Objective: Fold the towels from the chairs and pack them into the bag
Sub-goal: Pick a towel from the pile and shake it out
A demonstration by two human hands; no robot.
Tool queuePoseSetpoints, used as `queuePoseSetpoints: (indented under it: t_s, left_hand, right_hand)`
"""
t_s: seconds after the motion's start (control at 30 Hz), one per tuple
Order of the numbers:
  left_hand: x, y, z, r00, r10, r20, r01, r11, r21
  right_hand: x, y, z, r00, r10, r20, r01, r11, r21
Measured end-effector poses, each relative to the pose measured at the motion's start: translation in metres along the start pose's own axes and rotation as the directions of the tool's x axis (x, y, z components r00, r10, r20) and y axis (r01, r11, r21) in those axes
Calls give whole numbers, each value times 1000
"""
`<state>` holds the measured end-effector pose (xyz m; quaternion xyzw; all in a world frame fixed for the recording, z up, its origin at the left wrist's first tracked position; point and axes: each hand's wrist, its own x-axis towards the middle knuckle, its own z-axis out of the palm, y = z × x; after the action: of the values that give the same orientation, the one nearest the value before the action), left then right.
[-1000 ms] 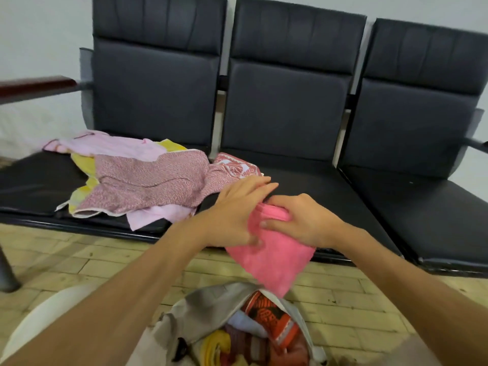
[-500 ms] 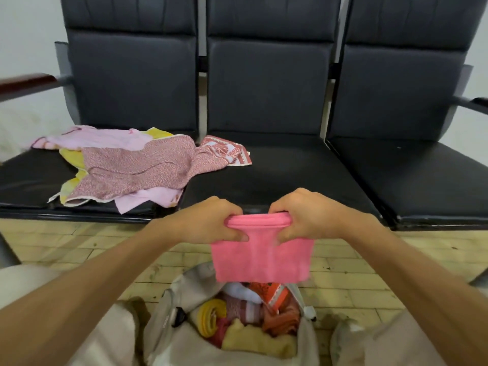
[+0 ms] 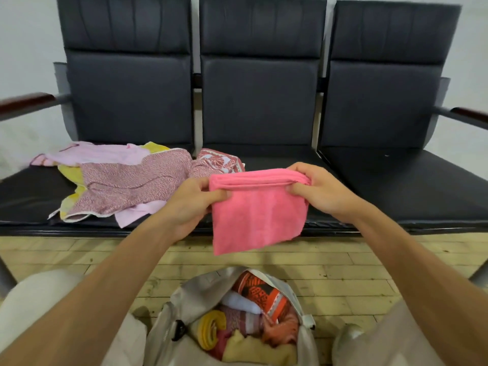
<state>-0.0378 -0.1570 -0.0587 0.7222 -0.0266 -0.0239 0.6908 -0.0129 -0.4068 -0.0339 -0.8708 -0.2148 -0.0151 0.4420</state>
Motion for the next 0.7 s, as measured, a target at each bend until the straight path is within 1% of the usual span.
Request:
queuePoseSetpoints:
  t_s: [0.07,0.13,0.2,0.27,0.3,0.33,0.37,0.4,0.43,0.47,0.5,0.57,0.63,0.7]
  left_hand:
    - [-2,1,0,1000,17,-3,-17,1000,26]
    - [-5,4,2,998,67,-9,-65,991,118]
    - [-6,6,5,989,145,12,-144,966,214]
    - [-9,10,7,978,203,47,-209,951,228]
    - [-11,12,8,974,220,59,-228,949,217]
    - [-11,14,8,969,238,66,-247,945,216]
    - [-12,16,7,963,259,72,-269,937,221]
    - [-12,17,6,957,278,77,-289,932,218]
    - [-13,18,6,953,291,80,-302,932,203]
    - [-14,19,5,951,297,84,-307,934,180]
    - [-16,20,6,951,294,93,-305,939,159]
    - [-18,21,5,957,270,108,-282,952,116]
    - [-19,22,5,967,220,127,-228,972,50]
    - [-20,24,5,976,145,161,-145,989,-13]
  right_hand:
    - [-1,0,1,999,-32,-25,32,999,-13]
    - [-1,0,3,992,-43,-118,49,998,44]
    - [-1,-1,5,978,5,-211,46,970,238]
    - [-1,-3,6,974,77,-214,31,888,458]
    - [-1,-4,6,972,100,-211,20,864,503]
    - [-1,-3,6,970,91,-224,25,883,468]
    - [-2,-2,4,968,42,-246,47,938,344]
    - [-2,0,2,970,-19,-244,65,981,181]
    - [-3,2,2,976,-57,-210,70,996,55]
    - [-5,4,1,985,-56,-166,55,998,-8]
    - [-8,4,0,991,-31,-130,30,1000,-4]
    - [-13,4,-1,997,-11,-80,18,996,83]
    - [-18,0,-5,998,-8,-55,21,971,240]
    - [-22,-3,-10,999,21,-27,-7,903,429]
